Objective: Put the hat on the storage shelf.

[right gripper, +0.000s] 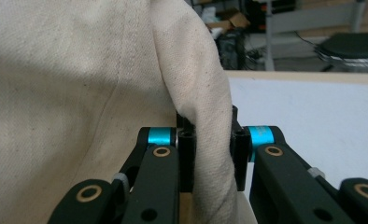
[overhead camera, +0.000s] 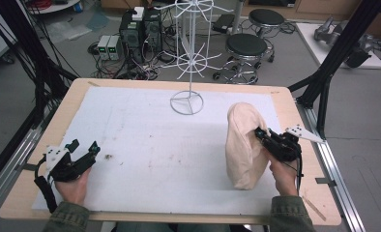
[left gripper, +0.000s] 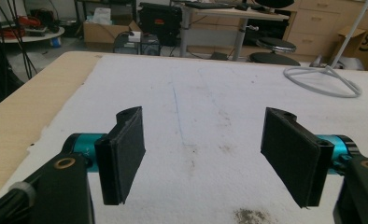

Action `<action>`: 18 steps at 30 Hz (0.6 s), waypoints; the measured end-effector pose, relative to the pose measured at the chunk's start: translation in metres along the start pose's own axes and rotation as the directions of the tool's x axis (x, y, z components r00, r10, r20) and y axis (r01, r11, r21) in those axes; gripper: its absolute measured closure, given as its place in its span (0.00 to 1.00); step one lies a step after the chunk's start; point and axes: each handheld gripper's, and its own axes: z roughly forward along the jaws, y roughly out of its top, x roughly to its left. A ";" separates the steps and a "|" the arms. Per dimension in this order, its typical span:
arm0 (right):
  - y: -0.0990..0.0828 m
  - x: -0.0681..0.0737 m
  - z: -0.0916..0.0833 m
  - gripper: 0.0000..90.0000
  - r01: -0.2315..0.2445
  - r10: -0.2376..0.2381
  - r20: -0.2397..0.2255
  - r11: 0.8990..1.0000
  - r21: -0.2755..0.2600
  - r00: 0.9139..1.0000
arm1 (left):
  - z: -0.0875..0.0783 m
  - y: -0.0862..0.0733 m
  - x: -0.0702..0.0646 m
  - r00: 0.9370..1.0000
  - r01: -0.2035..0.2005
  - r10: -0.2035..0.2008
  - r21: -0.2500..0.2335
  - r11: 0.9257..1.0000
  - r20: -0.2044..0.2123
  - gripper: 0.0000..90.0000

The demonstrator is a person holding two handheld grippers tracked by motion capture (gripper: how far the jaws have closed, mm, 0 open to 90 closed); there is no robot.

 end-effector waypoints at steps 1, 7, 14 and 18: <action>0.001 0.001 -0.001 0.88 0.007 -0.007 -0.019 1.000 -0.011 1.000 | 0.000 0.000 0.000 1.000 0.001 -0.001 -0.002 1.000 0.001 0.34; 0.011 0.009 -0.007 0.88 -0.008 -0.005 -0.139 0.995 -0.097 0.990 | 0.000 0.000 0.000 1.000 0.001 -0.001 -0.003 1.000 0.002 0.34; 0.027 0.020 -0.010 0.88 -0.001 -0.035 -0.216 0.986 -0.166 0.976 | 0.000 0.000 0.000 1.000 -0.006 0.006 -0.002 1.000 -0.003 0.34; 0.034 0.024 -0.011 0.88 -0.004 -0.047 -0.255 0.981 -0.194 0.966 | 0.000 0.000 -0.001 1.000 -0.007 0.007 -0.006 1.000 -0.004 0.34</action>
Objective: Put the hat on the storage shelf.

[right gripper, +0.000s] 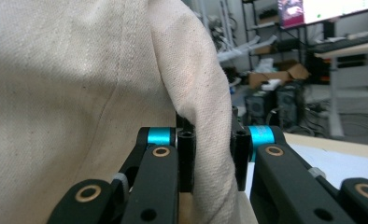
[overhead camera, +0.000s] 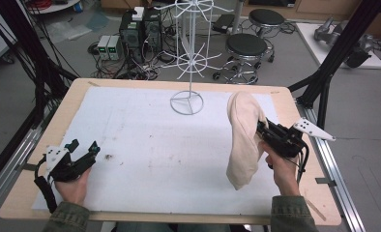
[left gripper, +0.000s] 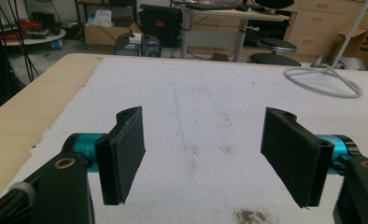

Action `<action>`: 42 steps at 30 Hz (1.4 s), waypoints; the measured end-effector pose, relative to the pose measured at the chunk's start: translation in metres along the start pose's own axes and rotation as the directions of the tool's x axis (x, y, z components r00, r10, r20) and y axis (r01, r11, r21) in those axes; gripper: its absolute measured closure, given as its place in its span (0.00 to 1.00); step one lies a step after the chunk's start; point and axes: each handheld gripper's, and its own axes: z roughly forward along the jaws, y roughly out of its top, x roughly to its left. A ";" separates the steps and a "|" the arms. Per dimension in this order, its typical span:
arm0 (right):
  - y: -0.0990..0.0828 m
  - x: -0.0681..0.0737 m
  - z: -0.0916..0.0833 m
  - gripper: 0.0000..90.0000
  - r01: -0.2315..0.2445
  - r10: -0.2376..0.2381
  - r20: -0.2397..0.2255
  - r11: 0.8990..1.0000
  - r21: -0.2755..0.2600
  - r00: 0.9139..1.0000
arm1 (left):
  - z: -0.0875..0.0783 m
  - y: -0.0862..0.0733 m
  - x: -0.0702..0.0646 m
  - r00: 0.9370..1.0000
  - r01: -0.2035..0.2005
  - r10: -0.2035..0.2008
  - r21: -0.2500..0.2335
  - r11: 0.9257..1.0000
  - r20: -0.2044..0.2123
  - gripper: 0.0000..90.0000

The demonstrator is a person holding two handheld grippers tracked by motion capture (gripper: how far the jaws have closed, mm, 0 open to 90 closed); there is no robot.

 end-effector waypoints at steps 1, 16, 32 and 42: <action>0.002 0.001 0.001 0.88 -0.003 0.003 -0.013 1.000 -0.008 1.000 | 0.000 0.000 0.000 1.000 -0.003 0.003 0.000 1.000 0.000 0.34; 0.069 0.003 0.018 0.87 0.087 -0.087 0.002 0.995 -0.058 0.996 | 0.000 0.000 -0.003 1.000 -0.016 0.016 -0.006 1.000 0.009 0.34; 0.134 0.023 0.060 0.86 0.172 -0.171 0.027 0.982 -0.071 0.985 | 0.000 -0.001 -0.007 0.999 -0.027 0.027 0.000 1.000 0.026 0.34; 0.164 0.030 0.089 0.85 0.191 -0.188 0.045 0.978 -0.084 0.981 | 0.001 -0.001 -0.010 0.999 -0.027 0.027 -0.001 1.000 0.035 0.34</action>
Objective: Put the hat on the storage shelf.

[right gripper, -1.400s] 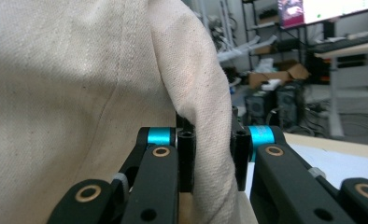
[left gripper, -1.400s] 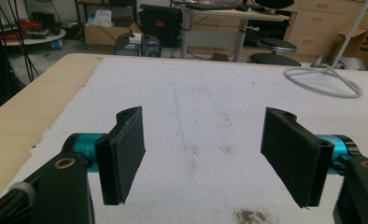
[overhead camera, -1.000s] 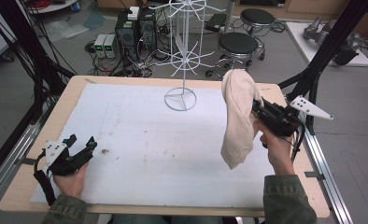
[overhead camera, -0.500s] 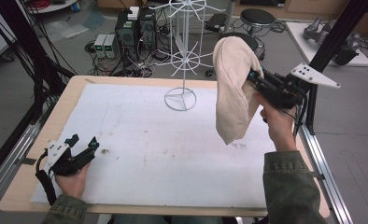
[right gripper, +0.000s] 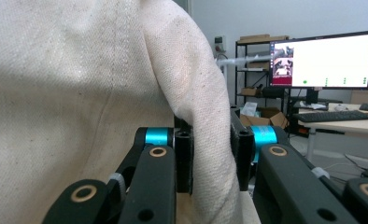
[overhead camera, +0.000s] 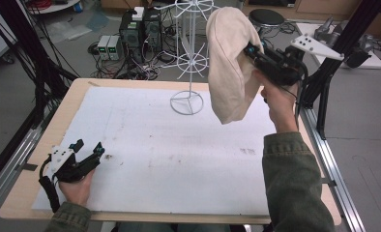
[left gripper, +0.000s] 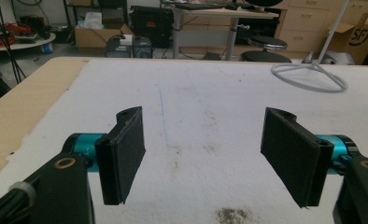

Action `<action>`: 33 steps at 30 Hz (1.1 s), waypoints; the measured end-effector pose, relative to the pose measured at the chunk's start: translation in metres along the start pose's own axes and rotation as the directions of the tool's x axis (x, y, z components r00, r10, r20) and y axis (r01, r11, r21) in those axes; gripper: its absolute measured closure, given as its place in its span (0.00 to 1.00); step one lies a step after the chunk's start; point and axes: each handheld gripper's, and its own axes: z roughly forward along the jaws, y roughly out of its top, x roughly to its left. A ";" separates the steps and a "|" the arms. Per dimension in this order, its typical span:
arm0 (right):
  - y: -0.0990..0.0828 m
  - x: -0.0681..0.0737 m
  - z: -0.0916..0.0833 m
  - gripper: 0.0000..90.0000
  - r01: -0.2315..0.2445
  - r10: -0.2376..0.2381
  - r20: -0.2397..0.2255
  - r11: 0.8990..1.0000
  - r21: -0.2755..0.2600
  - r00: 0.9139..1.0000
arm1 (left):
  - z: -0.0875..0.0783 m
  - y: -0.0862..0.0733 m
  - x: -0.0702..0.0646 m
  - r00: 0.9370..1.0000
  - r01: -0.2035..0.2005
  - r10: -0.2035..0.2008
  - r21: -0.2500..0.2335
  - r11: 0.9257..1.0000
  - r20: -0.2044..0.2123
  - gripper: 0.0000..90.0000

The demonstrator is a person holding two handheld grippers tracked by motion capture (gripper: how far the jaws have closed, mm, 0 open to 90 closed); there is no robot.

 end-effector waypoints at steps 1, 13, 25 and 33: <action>0.003 0.000 0.003 0.85 0.005 -0.005 0.004 1.000 -0.001 1.000 | 0.000 0.000 0.000 1.000 0.002 -0.002 -0.001 1.000 -0.001 0.34; 0.045 0.001 0.047 0.85 0.039 -0.038 0.039 0.999 -0.006 0.999 | 0.000 0.000 0.003 1.000 0.014 -0.014 -0.007 1.000 -0.018 0.34; 0.068 -0.004 0.084 0.84 0.077 -0.078 0.090 0.997 0.019 0.993 | 0.003 0.000 0.001 1.000 0.016 -0.016 -0.009 1.000 0.005 0.35; 0.066 -0.010 0.104 0.84 0.043 -0.052 0.161 0.998 0.054 0.986 | 0.002 0.000 0.003 1.000 0.025 -0.025 -0.014 1.000 0.004 0.35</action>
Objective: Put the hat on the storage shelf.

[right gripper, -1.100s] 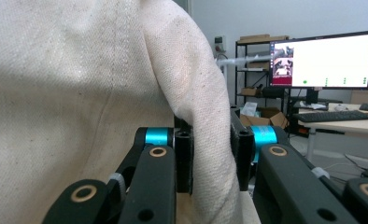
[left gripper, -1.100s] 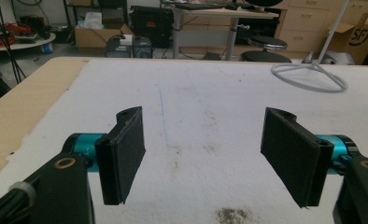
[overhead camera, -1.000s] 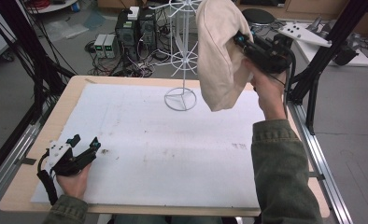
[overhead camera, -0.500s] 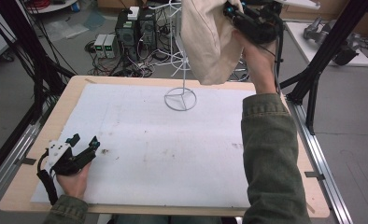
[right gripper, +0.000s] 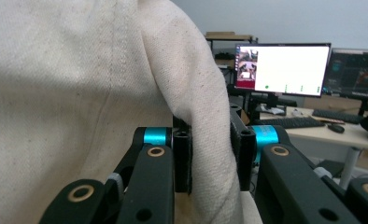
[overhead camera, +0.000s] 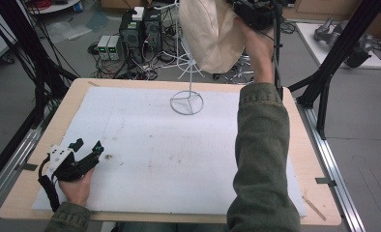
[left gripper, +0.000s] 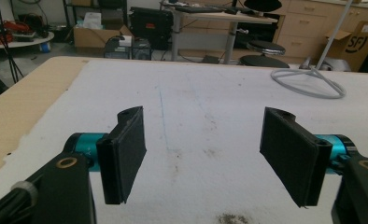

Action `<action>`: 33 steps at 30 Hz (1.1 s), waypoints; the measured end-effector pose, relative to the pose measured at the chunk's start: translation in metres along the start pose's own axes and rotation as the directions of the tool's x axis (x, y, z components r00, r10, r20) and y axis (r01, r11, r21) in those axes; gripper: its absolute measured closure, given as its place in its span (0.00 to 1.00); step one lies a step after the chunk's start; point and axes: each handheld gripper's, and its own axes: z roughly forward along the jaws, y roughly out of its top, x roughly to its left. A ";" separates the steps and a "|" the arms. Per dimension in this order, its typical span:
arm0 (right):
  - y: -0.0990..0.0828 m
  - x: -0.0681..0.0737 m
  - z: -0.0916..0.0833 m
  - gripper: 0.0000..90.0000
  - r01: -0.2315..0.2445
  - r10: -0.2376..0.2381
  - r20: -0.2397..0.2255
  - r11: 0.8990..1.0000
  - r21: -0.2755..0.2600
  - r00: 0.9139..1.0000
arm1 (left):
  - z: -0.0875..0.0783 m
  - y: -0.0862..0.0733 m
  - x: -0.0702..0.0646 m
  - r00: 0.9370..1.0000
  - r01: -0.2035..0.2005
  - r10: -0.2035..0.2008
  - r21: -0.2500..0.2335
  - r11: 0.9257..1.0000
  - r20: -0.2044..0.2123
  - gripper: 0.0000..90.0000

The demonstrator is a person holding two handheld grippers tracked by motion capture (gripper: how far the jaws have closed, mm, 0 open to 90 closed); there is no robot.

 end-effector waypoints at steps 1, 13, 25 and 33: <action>-0.005 -0.002 0.001 0.84 -0.023 0.023 0.012 1.000 -0.010 1.000 | 0.000 0.000 0.000 1.000 0.001 -0.001 0.000 1.000 0.002 0.35; -0.009 0.004 -0.003 0.82 0.036 -0.037 0.040 0.999 0.032 0.999 | -0.001 0.001 -0.002 1.000 -0.004 0.004 -0.002 1.000 -0.003 0.35; -0.021 0.016 0.007 0.77 0.121 -0.122 0.016 0.989 0.088 0.992 | -0.003 0.000 0.000 1.000 -0.001 0.001 0.004 1.000 -0.010 0.35; -0.028 0.012 0.002 0.73 0.092 -0.094 0.014 0.993 0.073 0.996 | -0.003 0.000 0.000 1.000 -0.006 0.006 0.001 1.000 -0.008 0.35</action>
